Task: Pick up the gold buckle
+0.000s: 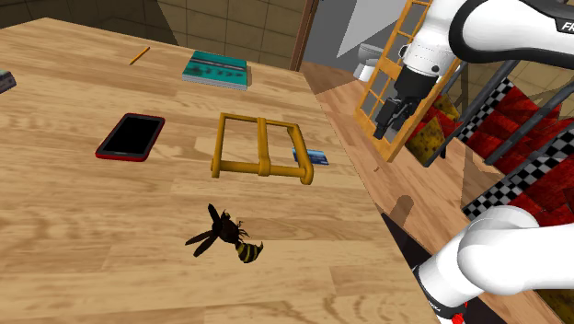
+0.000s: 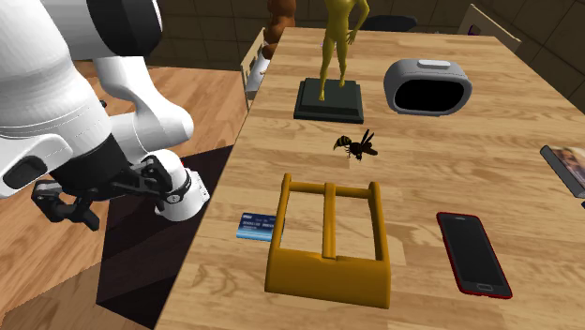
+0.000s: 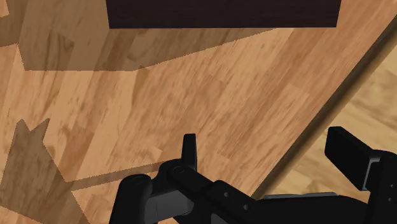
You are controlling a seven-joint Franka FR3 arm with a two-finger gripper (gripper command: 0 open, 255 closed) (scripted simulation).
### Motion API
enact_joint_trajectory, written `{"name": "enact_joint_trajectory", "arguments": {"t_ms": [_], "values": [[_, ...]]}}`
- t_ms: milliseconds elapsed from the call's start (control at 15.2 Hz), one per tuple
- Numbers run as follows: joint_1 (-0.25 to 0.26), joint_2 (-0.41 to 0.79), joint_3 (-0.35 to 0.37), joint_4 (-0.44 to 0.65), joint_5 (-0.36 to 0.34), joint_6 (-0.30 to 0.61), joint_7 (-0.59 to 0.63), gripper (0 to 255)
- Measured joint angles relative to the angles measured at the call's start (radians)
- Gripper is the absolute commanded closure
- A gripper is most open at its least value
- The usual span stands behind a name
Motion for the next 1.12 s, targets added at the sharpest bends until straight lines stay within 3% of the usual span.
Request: {"name": "enact_joint_trajectory", "arguments": {"t_ms": [198, 726, 1122], "values": [[0.003, 0.011, 0.029, 0.01, 0.019, 0.001, 0.048, 0], [0.011, 0.117, 0.225, 0.1, 0.13, 0.025, 0.379, 0], [-0.012, 0.285, 0.376, 0.264, 0.157, 0.043, 0.645, 0]]}}
